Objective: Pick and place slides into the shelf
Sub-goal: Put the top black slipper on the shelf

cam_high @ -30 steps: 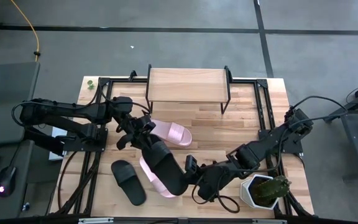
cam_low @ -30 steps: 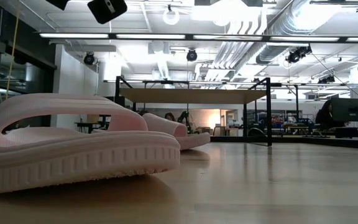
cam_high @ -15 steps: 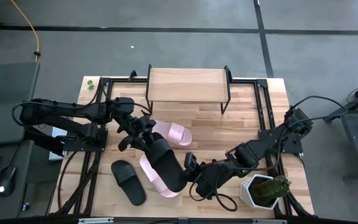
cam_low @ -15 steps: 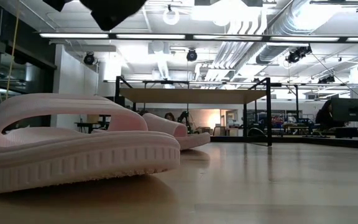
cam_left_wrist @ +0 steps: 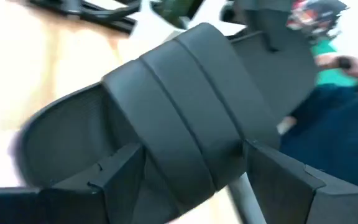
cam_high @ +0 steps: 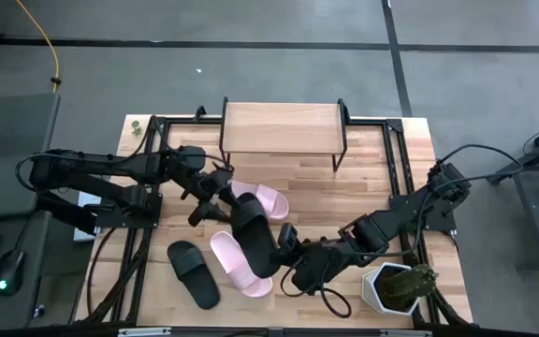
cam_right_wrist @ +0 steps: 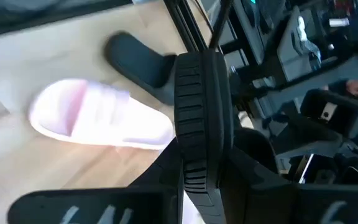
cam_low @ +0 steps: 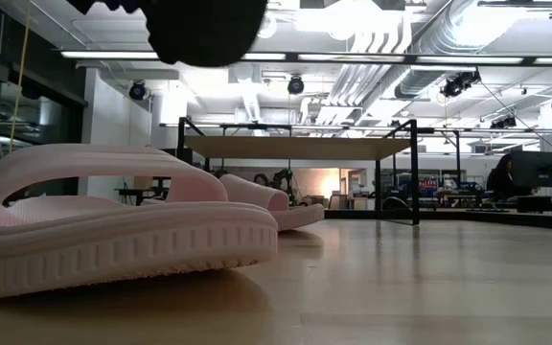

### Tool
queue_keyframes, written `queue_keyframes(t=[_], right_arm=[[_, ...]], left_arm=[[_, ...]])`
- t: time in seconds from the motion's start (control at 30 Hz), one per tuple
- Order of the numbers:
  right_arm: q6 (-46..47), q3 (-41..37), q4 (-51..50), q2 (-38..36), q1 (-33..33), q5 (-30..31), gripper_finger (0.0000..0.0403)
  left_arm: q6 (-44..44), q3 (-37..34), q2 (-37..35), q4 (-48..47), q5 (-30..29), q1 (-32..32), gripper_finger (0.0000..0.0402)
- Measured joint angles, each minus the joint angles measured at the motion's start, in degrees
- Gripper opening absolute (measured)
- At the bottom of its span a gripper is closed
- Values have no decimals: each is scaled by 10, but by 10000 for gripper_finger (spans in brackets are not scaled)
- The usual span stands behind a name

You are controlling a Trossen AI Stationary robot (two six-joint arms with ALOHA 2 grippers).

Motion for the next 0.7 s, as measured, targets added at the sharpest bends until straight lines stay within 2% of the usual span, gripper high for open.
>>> queue_keyframes(t=[0.13,0.23,0.47,0.7], right_arm=[[3,0,-8,0,0,26,44],[10,0,-16,-1,-3,45,44],[11,0,-40,-5,-21,68,43],[12,0,-58,-49,-54,72,43]], left_arm=[[55,34,0,-85,-65,34,257],[76,54,0,-110,-91,54,257],[100,66,0,-105,-101,78,257],[100,66,-2,-99,-105,96,257]])
